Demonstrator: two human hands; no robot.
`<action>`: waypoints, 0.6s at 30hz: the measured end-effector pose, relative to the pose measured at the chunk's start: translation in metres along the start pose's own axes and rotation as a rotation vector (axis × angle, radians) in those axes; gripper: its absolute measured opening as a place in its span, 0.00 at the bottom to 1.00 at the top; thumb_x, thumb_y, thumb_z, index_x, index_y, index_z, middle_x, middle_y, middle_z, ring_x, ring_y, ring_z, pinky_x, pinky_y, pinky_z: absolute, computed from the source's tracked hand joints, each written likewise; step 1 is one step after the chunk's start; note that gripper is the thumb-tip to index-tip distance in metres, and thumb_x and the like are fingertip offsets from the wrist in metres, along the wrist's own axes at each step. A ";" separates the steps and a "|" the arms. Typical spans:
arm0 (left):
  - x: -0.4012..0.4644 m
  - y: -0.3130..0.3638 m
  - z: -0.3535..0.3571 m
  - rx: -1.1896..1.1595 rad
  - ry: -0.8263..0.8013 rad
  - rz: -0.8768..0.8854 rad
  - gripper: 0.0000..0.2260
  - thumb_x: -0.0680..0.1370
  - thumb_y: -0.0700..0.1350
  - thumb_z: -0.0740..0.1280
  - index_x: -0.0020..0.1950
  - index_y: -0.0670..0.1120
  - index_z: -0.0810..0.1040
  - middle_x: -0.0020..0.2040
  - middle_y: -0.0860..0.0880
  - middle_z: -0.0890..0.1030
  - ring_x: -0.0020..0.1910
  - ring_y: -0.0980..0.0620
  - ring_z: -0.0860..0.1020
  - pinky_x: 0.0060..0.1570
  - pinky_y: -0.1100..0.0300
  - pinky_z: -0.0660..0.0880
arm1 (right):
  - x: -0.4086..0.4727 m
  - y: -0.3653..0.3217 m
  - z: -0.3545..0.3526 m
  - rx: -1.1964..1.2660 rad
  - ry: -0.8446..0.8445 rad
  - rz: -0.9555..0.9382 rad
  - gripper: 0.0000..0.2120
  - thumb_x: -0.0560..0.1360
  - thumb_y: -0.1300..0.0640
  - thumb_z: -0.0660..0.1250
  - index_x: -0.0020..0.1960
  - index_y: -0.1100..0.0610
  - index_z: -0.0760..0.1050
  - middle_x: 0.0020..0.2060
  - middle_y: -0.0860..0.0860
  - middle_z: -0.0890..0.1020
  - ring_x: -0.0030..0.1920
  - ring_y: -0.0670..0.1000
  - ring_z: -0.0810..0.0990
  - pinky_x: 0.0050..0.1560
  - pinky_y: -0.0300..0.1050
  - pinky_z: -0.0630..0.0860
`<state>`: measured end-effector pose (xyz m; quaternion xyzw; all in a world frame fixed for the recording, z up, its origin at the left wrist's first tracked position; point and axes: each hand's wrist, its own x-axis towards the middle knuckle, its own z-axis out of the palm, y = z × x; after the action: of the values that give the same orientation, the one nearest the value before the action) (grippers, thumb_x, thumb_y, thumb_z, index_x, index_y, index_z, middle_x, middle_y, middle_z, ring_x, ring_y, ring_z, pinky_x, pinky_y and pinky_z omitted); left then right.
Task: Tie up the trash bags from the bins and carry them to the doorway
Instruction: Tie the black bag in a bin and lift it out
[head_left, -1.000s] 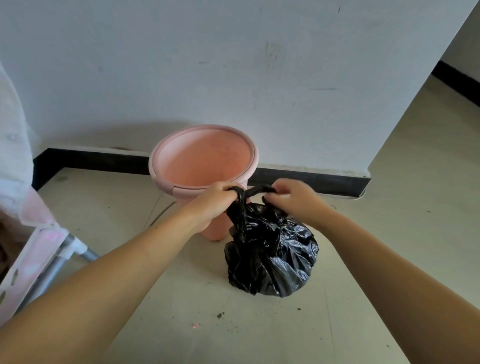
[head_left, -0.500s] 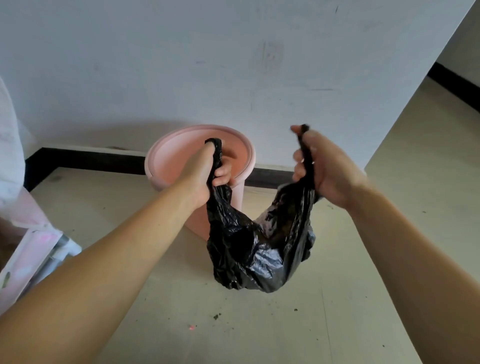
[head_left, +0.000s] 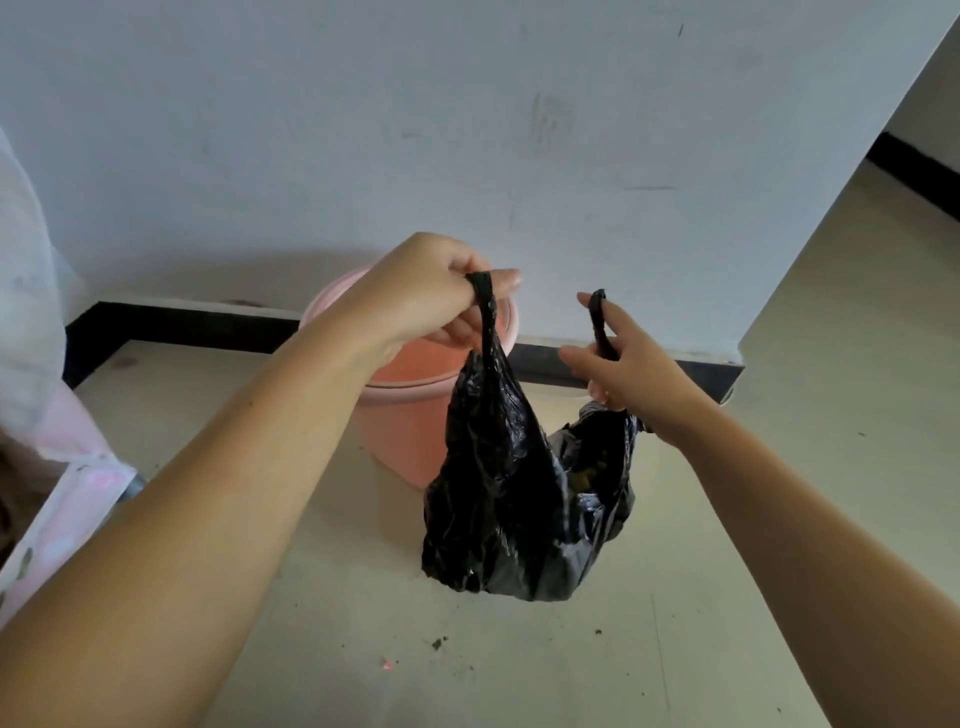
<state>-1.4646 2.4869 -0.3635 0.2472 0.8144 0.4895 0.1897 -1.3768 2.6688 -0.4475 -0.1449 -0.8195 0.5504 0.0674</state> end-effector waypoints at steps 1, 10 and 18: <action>-0.001 -0.001 -0.001 -0.051 -0.015 0.001 0.06 0.78 0.45 0.67 0.45 0.43 0.80 0.33 0.48 0.85 0.33 0.51 0.83 0.41 0.58 0.80 | -0.001 -0.002 0.001 0.019 -0.027 -0.010 0.29 0.76 0.54 0.67 0.74 0.45 0.59 0.36 0.52 0.72 0.29 0.47 0.71 0.27 0.32 0.70; -0.016 0.014 0.010 0.424 -0.075 0.287 0.11 0.75 0.42 0.59 0.45 0.53 0.80 0.28 0.54 0.79 0.22 0.59 0.68 0.26 0.69 0.66 | -0.015 -0.036 0.004 -0.041 -0.405 -0.054 0.33 0.68 0.38 0.70 0.68 0.44 0.61 0.37 0.48 0.71 0.28 0.41 0.67 0.33 0.37 0.67; -0.009 -0.011 0.033 0.162 -0.127 0.322 0.13 0.79 0.37 0.57 0.53 0.51 0.78 0.36 0.59 0.77 0.25 0.64 0.69 0.28 0.74 0.65 | -0.018 -0.039 0.042 0.044 -0.340 0.029 0.28 0.81 0.50 0.54 0.22 0.49 0.69 0.23 0.49 0.58 0.23 0.47 0.54 0.28 0.40 0.50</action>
<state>-1.4411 2.5008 -0.3874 0.4192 0.7874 0.4299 0.1395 -1.3777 2.6126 -0.4263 -0.0600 -0.8045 0.5858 -0.0772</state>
